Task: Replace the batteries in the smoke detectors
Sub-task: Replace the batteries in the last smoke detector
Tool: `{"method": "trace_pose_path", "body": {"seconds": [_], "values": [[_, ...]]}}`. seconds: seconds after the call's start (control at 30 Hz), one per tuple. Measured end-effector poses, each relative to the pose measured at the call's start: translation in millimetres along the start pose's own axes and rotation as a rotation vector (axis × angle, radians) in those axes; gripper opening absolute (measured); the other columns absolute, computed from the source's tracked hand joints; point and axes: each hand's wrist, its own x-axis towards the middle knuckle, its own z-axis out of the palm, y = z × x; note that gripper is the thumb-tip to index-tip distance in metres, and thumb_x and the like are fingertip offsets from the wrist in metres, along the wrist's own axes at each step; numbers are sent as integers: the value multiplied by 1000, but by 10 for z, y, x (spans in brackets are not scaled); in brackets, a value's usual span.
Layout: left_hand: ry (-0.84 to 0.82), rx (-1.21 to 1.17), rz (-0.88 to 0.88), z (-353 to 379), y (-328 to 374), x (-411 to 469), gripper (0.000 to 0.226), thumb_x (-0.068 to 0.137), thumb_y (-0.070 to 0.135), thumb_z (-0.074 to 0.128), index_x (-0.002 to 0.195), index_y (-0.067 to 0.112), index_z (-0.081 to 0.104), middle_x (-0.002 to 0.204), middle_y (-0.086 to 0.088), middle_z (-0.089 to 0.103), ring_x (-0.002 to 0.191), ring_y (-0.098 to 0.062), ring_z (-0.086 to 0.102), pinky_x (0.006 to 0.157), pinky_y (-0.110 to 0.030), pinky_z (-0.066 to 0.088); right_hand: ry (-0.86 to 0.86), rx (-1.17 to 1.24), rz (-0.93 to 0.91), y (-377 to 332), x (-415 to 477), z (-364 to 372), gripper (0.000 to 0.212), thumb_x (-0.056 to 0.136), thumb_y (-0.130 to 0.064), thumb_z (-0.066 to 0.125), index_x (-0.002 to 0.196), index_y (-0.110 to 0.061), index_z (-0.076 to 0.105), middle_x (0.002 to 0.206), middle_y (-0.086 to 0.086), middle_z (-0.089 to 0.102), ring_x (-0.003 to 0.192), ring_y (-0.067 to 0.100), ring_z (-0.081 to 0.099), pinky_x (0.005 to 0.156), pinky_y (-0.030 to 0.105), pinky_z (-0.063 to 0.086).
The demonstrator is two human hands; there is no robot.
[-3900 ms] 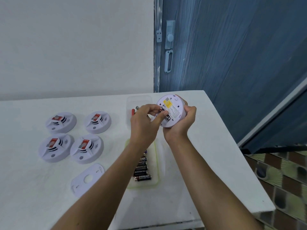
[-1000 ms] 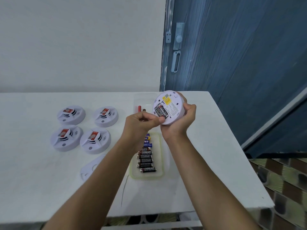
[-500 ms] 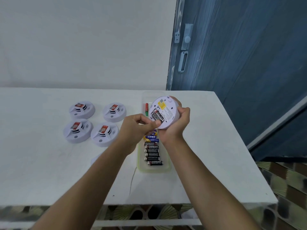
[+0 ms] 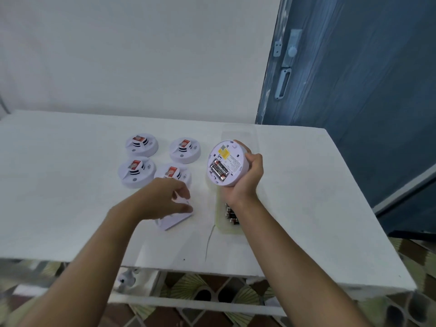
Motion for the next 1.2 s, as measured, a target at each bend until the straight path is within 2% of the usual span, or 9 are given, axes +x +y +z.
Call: {"method": "trace_pose_path", "body": {"seconds": [0.1,0.2,0.27,0.43,0.6,0.77,0.87,1.0,1.2], "values": [[81,42,-35,122,-158,-38,53,71,48,81,114,26,61,109,9,58,101,-13,55,83,-25,44,7,-14,3,91,-62,69,64,72,-36,47,126,-4,63,108,11,67,104,30,61,89,40,47],[103,38,-60,232,-224,-75,70,69,50,82,127,21,55,120,2,57,105,-16,53,86,-26,43,-48,-23,21,168,-52,73,34,91,-30,39,102,-12,66,79,-5,75,82,15,70,71,26,54],[101,56,-56,285,-235,-89,73,69,47,82,130,21,52,123,1,56,108,-18,51,86,-25,40,-80,-4,42,209,-42,72,36,99,-22,29,98,-14,64,71,-9,74,69,8,72,60,21,54],[117,20,-50,299,-262,-167,64,74,41,80,129,25,53,122,3,57,101,-13,51,85,-25,43,-91,-18,84,349,-106,132,47,79,-37,43,111,-12,68,95,7,74,97,28,65,78,34,52],[193,-88,-29,205,-302,-229,67,72,41,81,130,23,52,112,8,54,95,-11,54,76,-18,44,-126,-25,135,451,-114,124,43,94,-31,32,109,-13,67,93,10,72,93,29,64,76,34,52],[371,-254,-86,15,-301,-280,76,72,36,82,137,23,46,114,6,52,89,-8,55,57,-10,44,-143,-35,114,473,-153,186,46,87,-37,39,115,-11,65,97,11,72,96,29,64,79,36,53],[489,-335,-120,-55,-309,-282,71,70,35,81,133,21,52,114,4,52,99,-14,54,73,-22,47,-167,-27,98,463,-144,214,55,78,-40,44,119,-10,64,99,11,72,97,29,65,79,36,54],[626,-528,-145,-108,-194,-306,65,71,38,81,129,23,57,113,6,57,95,-11,56,76,-24,48,-202,-30,125,469,-137,218,48,91,-34,33,119,-10,64,97,11,73,96,28,65,77,35,54],[700,-638,-16,-83,141,-275,62,70,33,84,125,28,56,108,17,60,90,10,54,70,-4,44,-213,-16,111,504,-187,295,73,77,-39,43,138,0,53,119,20,64,114,36,59,93,44,46]]}}
